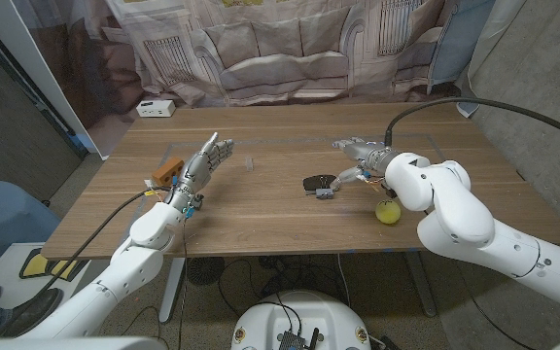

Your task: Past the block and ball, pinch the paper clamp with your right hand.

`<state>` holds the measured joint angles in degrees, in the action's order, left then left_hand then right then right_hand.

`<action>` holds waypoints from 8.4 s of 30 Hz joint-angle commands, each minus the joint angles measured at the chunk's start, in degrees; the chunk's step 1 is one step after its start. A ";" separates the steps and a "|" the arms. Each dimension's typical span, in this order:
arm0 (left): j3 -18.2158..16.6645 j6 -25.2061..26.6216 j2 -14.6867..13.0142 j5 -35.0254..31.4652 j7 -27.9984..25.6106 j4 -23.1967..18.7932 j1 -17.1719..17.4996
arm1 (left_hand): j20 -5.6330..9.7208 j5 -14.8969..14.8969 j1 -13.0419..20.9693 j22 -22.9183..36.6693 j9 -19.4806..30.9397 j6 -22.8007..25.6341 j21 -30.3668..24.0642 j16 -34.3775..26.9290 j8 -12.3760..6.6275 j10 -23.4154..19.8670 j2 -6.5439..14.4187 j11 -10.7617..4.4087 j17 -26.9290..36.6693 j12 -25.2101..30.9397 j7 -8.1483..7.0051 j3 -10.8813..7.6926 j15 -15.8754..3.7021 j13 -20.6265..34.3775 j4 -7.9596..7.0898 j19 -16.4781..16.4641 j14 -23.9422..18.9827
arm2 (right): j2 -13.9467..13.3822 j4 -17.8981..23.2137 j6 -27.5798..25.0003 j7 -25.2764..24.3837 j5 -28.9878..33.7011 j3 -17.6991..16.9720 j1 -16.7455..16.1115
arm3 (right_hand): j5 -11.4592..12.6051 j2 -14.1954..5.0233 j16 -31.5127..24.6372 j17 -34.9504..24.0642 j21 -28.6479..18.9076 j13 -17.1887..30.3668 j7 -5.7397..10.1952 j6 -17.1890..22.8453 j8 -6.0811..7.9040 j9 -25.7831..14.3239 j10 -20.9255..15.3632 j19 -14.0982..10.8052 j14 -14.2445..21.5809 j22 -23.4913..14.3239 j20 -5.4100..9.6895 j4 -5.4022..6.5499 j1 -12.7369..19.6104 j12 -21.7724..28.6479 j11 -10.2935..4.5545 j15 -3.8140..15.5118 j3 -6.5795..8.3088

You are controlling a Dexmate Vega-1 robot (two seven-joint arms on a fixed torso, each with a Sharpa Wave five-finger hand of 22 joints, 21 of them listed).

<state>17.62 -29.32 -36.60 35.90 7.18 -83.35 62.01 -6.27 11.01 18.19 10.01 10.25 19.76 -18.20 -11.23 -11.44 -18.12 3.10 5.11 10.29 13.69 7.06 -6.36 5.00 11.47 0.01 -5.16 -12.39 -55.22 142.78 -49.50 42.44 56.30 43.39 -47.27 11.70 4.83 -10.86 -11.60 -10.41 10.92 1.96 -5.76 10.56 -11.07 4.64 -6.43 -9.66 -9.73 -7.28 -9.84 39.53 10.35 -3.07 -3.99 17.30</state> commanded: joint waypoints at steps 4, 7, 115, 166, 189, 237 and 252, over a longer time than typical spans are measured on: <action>-0.69 -0.21 -0.42 -0.23 -1.04 -0.75 0.95 | -0.27 -0.20 0.06 0.11 0.14 0.45 0.48 0.18 0.17 -0.30 0.63 -0.11 0.06 -0.22 -0.12 -0.04 0.04 0.14 0.38 -0.13 0.01 | 6.40 -3.59 3.55 12.27 11.22 0.31 1.17 | 0.40 0.57 -0.37 -0.27 -0.39 0.12 0.35 0.21 0.37 -0.31 -0.49 0.06 -0.83 -0.27 -0.63 0.28 0.42 0.37 -0.41 0.20 0.18; -0.60 -0.05 -0.40 0.01 -0.76 -0.61 0.95 | -0.27 -0.20 0.05 0.11 0.14 0.46 0.57 0.20 0.19 -0.35 0.66 -0.24 0.06 -0.22 -0.09 -0.05 0.04 0.15 0.40 -0.14 0.04 | 7.63 -4.54 5.03 13.13 12.12 -0.52 0.67 | 0.58 0.42 -0.70 -0.27 -0.57 0.11 0.64 0.74 0.70 -0.33 -1.06 -0.31 -0.22 -0.27 -0.74 0.26 0.93 0.65 -0.60 0.39 0.43; 0.93 1.98 0.93 0.92 0.06 1.74 -0.50 | -0.52 -0.27 -0.05 0.21 0.17 1.05 3.14 0.34 0.41 -0.53 1.44 -0.16 0.07 -0.69 -0.09 -0.37 0.25 0.25 1.07 -0.59 0.31 | 15.26 -18.01 15.18 8.79 5.62 -0.04 4.47 | 9.42 0.85 -5.07 -0.95 -1.99 0.93 4.05 14.67 4.93 -1.11 -16.88 -12.22 13.86 -0.25 -4.40 1.30 7.78 3.30 -4.02 3.34 1.17; 2.19 3.71 0.95 0.54 0.94 2.24 -2.63 | -0.51 -0.30 -0.17 0.24 0.18 1.12 4.01 0.34 0.45 -0.49 1.61 -0.23 0.07 -0.84 -0.18 -0.44 0.20 0.28 1.33 -0.88 0.25 | 13.41 -18.84 10.78 3.16 3.56 2.64 3.94 | 11.26 0.71 -5.97 -1.28 -2.01 1.09 6.60 18.83 6.10 -1.21 -21.54 -15.63 17.97 -0.27 -4.33 2.01 8.55 3.71 -7.11 4.38 0.77; 2.46 3.75 1.19 0.89 1.69 3.22 -3.10 | -0.39 -0.31 -0.25 0.26 0.18 1.06 4.42 0.36 0.49 -0.52 1.66 -0.07 0.08 -0.88 -0.25 -0.46 0.27 0.29 1.46 -1.00 0.30 | 13.64 -19.07 9.06 2.41 3.08 3.05 3.99 | 11.89 0.08 -6.71 -1.23 -1.91 1.13 7.95 23.57 7.76 -1.39 -26.17 -17.79 21.89 -0.28 -4.45 2.33 9.06 4.27 -8.50 5.77 0.82; 2.04 3.89 0.87 0.51 0.13 1.48 -1.90 | -0.42 -0.32 -0.41 0.29 0.19 1.19 5.10 0.37 0.47 -0.52 1.77 -0.34 0.08 -0.95 -0.14 -0.51 0.22 0.31 1.69 -1.23 0.30 | 12.23 -18.45 7.11 -1.51 -0.17 3.28 4.06 | 11.54 -1.26 -7.47 -0.32 -2.31 1.01 10.15 32.48 10.59 -1.44 -34.56 -23.92 30.45 -0.31 -4.40 2.38 10.55 4.66 -9.36 9.19 1.25; 2.32 3.58 1.43 0.91 1.32 3.28 -3.04 | -0.41 -0.33 -0.46 0.29 0.19 1.23 5.27 0.38 0.46 -0.48 1.80 -0.19 0.08 -0.99 -0.12 -0.52 0.22 0.32 1.75 -1.31 0.31 | 12.14 -17.53 5.83 -2.16 0.56 3.48 4.18 | 11.45 -1.59 -7.25 -0.25 -2.29 0.96 10.12 32.88 10.58 -1.40 -34.96 -24.50 30.83 -0.31 -4.36 2.52 10.54 4.43 -9.38 9.07 1.34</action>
<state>19.83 -25.53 -35.46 36.58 7.89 -81.11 59.55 -6.47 10.81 17.58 9.99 10.25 20.67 -13.09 -11.02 -11.03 -18.32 4.31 4.90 10.27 12.96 6.96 -6.90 5.20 11.57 1.50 -5.93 -12.18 -42.99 124.70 -42.82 40.75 56.46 46.77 -43.22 23.28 3.68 -18.02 -11.71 -12.41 11.71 12.19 26.62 20.58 -12.37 -29.70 -30.43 20.58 -9.73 -11.56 -7.70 49.71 14.86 -12.59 2.66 18.31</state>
